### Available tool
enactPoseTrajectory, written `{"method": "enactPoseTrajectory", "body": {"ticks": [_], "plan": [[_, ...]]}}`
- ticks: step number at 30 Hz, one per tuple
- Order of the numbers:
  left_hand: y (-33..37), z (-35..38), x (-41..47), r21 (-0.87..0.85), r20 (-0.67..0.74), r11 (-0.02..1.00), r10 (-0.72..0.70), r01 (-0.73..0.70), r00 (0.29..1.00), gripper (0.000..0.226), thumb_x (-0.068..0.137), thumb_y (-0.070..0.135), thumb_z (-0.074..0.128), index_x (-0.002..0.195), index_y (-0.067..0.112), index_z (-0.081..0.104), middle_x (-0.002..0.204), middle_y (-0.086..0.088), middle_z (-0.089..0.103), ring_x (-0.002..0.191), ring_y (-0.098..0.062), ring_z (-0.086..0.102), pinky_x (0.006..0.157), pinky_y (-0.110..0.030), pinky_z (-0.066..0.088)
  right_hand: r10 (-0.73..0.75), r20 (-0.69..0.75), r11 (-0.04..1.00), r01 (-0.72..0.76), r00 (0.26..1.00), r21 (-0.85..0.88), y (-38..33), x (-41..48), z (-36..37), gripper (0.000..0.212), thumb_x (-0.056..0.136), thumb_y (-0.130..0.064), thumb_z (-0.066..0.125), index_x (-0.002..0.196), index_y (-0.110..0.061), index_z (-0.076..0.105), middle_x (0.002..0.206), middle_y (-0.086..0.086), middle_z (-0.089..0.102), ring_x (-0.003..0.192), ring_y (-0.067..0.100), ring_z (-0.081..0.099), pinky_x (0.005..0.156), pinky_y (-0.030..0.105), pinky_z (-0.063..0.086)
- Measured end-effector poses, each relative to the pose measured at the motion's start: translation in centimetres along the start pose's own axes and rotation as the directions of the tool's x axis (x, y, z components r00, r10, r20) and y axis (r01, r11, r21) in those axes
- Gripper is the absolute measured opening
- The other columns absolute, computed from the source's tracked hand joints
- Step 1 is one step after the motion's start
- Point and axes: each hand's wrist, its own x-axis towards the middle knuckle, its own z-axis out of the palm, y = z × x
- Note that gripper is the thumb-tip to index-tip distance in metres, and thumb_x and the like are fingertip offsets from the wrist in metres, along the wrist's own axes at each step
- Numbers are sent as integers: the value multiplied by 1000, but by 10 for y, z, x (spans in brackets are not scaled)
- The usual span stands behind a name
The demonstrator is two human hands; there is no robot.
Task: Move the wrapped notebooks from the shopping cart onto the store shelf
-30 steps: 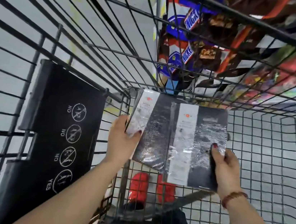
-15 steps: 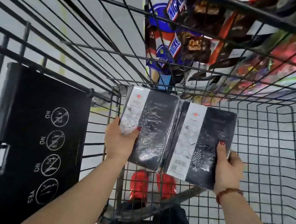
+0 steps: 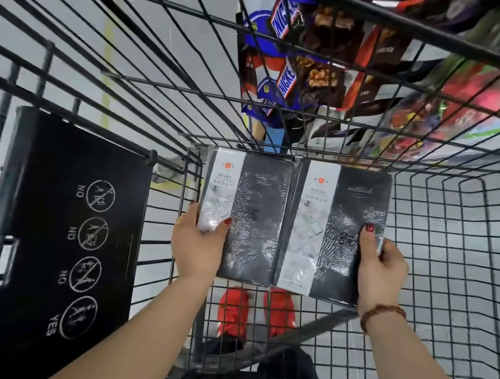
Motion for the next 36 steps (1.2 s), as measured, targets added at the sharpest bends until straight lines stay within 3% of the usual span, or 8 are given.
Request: {"method": "enactPoseTrajectory", "body": {"ticks": [3,7,12,19,26,30,34,36], "plan": [[0,-1,-2,-79,10,996,-38,39,999,55,78,31,73,128,13,57,124,-4,63,112,-23,60,97,-40,49,-5,8,1000,5,1000,6,0,4,-4,31,89,-34,60,69,-12,52,70,10,51,65,19,48,63,33,45],[4,-6,-2,-139,-5,989,-46,45,999,42,79,26,74,117,14,59,104,1,65,88,-14,60,78,-25,50,-36,58,998,39,998,-49,3,8,-6,39,86,-40,61,71,-6,50,70,12,50,66,21,45,64,36,43],[10,-7,-3,-91,192,996,12,6,981,40,91,34,57,126,15,49,116,3,54,104,-16,52,88,-27,40,-24,63,999,26,998,-35,3,9,-11,45,79,-47,61,68,-5,50,69,11,49,66,21,44,64,37,41],[17,-9,-8,-93,178,993,85,-69,980,24,93,37,54,106,17,55,85,5,63,68,-4,54,58,-21,39,29,72,1000,-29,997,-1,-3,3,-19,46,83,-45,64,71,-2,53,71,12,52,67,22,48,65,40,46],[56,-53,-40,-189,200,980,101,-63,975,19,90,41,56,94,23,57,78,-1,57,74,-24,56,67,-36,47,56,52,998,-57,997,3,-54,-22,-48,35,87,-35,64,71,-5,55,70,12,53,67,23,52,62,36,50],[93,-98,-74,-254,233,961,167,-106,958,38,90,45,55,105,11,55,96,-13,62,99,-38,60,83,-47,51,16,46,997,-19,999,69,-102,-47,-79,37,86,-37,64,79,-2,55,71,12,50,64,22,49,51,23,43],[121,-136,-113,-346,263,930,226,-127,938,35,91,41,54,105,8,54,80,-2,58,59,-13,49,46,-17,41,-74,-9,994,75,997,85,-140,-83,-121,48,84,-42,64,69,0,47,64,10,41,55,18,42,50,24,33],[129,-149,-133,-363,301,922,253,-135,920,35,91,40,55,112,11,57,88,-2,61,65,-13,51,51,-19,44,-85,-64,991,91,994,98,-157,-104,-144,50,84,-42,65,64,-1,44,63,9,42,59,19,40,56,28,31]]}}
